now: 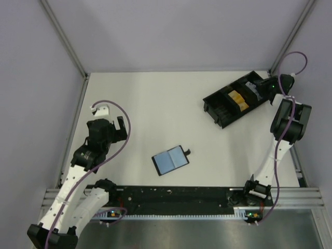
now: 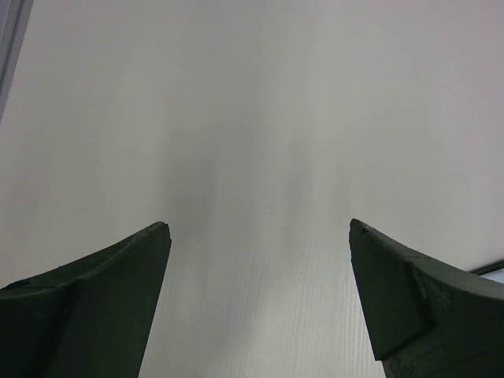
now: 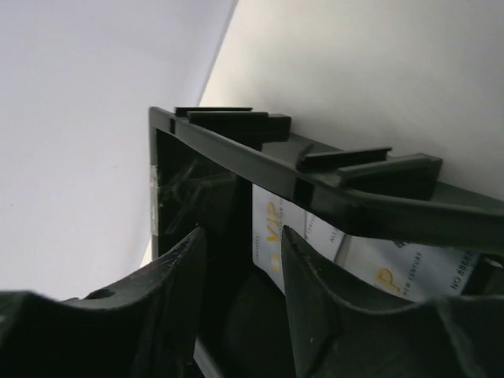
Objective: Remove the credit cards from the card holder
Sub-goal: Place the credit card in the storage box, then reset both arms
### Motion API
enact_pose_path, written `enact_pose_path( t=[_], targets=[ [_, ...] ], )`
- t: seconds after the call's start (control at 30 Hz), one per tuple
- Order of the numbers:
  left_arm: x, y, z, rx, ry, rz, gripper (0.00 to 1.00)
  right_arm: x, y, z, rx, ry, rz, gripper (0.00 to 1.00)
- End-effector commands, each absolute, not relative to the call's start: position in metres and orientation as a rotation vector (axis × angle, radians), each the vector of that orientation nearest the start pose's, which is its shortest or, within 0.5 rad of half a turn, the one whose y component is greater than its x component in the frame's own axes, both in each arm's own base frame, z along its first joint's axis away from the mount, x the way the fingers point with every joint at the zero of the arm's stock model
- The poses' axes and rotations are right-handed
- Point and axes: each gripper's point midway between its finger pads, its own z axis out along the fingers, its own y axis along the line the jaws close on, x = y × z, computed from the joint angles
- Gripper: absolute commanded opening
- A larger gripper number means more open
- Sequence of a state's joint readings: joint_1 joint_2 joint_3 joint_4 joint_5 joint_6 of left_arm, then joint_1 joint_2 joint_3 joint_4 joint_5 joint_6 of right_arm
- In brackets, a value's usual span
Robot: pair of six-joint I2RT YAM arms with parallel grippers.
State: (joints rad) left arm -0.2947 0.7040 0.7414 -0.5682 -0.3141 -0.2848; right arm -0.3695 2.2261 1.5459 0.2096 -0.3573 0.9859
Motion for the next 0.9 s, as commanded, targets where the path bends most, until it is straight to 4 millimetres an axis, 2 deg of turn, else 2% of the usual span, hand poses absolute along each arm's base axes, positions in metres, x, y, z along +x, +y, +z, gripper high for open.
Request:
enact_pose_path(
  t=[0.0,0.17,0.23,0.27,0.4,0.47,0.57,0.6,0.63,0.67,0.77,0.87],
  targets=[
    [0.258,-0.031,0.206,-0.179,2.006,-0.036,0.98,0.585,-0.131,0.131,1.064,1.759,0.678,0.47],
    [0.255,-0.029,0.211,-0.187,1.986,-0.045,0.98,0.559,-0.138,0.161,1.034,1.773,0.535,0.63],
    [0.253,-0.028,0.213,-0.194,1.972,-0.05,0.98,0.544,-0.141,0.178,1.03,1.767,0.479,0.73],
    [0.253,-0.028,0.215,-0.195,1.965,-0.052,0.98,0.538,-0.14,0.194,1.008,1.747,0.465,0.81],
    [0.249,-0.024,0.222,-0.219,1.933,-0.051,0.98,0.496,-0.129,0.227,0.972,1.741,0.419,0.96],
    [0.246,-0.02,0.227,-0.237,1.909,-0.047,0.98,0.471,-0.12,0.251,0.929,1.712,0.41,0.98],
    [0.242,-0.015,0.232,-0.261,1.874,-0.042,0.98,0.427,-0.101,0.27,0.864,1.693,0.411,0.98],
    [0.24,-0.014,0.233,-0.269,1.865,-0.041,0.98,0.414,-0.094,0.288,0.823,1.66,0.418,0.98],
    [0.239,-0.011,0.237,-0.28,1.846,-0.039,0.98,0.399,-0.085,0.294,0.801,1.649,0.429,0.98],
    [0.237,-0.01,0.238,-0.289,1.835,-0.037,0.98,0.385,-0.077,0.291,0.789,1.655,0.437,0.98],
    [0.232,-0.005,0.248,-0.321,1.784,-0.04,0.98,0.342,-0.05,0.317,0.673,1.614,0.42,0.98],
    [0.224,0.002,0.262,-0.351,1.707,-0.051,0.98,0.297,-0.034,0.344,0.59,1.549,0.385,0.98]
  ],
)
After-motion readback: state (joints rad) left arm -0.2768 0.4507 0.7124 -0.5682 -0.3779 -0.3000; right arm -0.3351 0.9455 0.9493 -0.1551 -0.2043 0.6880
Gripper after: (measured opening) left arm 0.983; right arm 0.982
